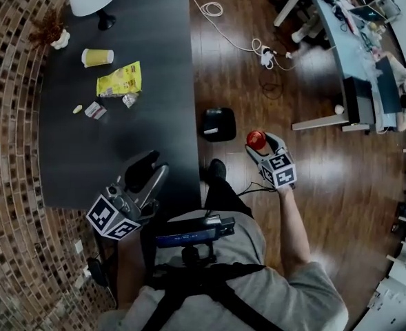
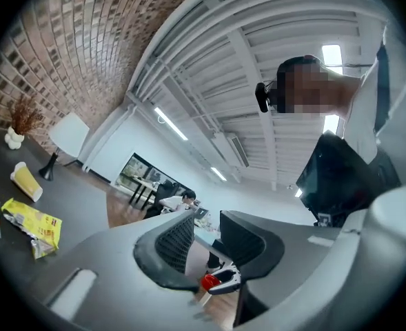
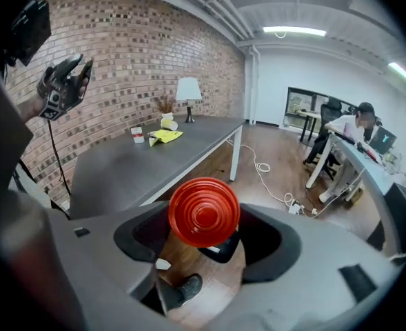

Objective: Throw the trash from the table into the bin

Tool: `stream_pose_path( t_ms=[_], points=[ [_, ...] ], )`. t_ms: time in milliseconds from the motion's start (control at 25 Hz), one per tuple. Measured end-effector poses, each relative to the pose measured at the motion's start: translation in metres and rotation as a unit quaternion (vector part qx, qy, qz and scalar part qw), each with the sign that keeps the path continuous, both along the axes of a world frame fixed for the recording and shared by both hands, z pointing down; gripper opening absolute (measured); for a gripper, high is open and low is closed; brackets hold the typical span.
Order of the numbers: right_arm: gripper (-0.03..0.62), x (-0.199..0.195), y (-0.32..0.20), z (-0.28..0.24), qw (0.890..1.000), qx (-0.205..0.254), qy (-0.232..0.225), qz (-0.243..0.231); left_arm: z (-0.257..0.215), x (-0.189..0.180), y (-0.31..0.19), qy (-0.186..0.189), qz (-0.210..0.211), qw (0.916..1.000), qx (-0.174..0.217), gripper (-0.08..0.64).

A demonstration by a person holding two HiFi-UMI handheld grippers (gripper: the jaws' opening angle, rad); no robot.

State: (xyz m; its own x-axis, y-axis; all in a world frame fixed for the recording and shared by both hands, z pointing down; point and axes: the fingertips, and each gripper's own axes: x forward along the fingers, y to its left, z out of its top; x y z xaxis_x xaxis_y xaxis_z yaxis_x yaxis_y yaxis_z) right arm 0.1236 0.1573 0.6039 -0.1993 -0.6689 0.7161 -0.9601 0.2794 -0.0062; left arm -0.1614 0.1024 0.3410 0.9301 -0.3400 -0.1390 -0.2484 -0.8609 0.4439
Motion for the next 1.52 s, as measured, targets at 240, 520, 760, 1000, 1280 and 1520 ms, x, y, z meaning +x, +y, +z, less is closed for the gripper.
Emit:
stream_pose_path(
  t_ms=[240, 520, 760, 1000, 1280, 1520],
  points=[
    [0.314, 0.021, -0.028, 0.058, 0.997, -0.032, -0.007, -0.07, 0.01, 0.033, -0.01, -0.048, -0.071, 0.9962, -0.013, 0.106],
    [0.314, 0.045, -0.068, 0.09, 0.986, -0.055, -0.025, -0.158, 0.003, 0.099, -0.011, -0.07, -0.136, 0.988, -0.026, 0.106],
    [0.314, 0.045, -0.082, 0.132, 0.975, -0.097, -0.016, -0.201, 0.001, 0.106, 0.0, -0.075, -0.164, 0.9832, -0.027, 0.106],
    [0.316, 0.034, -0.086, 0.122, 0.971, -0.096, -0.013, -0.22, 0.009, 0.097, 0.0, -0.064, -0.181, 0.9811, -0.027, 0.106],
    [0.316, 0.026, -0.081, 0.122, 0.969, -0.103, -0.002, -0.225, 0.014, 0.085, -0.004, -0.048, -0.184, 0.9811, -0.038, 0.106],
    [0.316, 0.027, -0.086, 0.148, 0.963, -0.128, 0.01, -0.237, 0.019, 0.088, -0.003, -0.057, -0.185, 0.98, -0.046, 0.106]
  ],
)
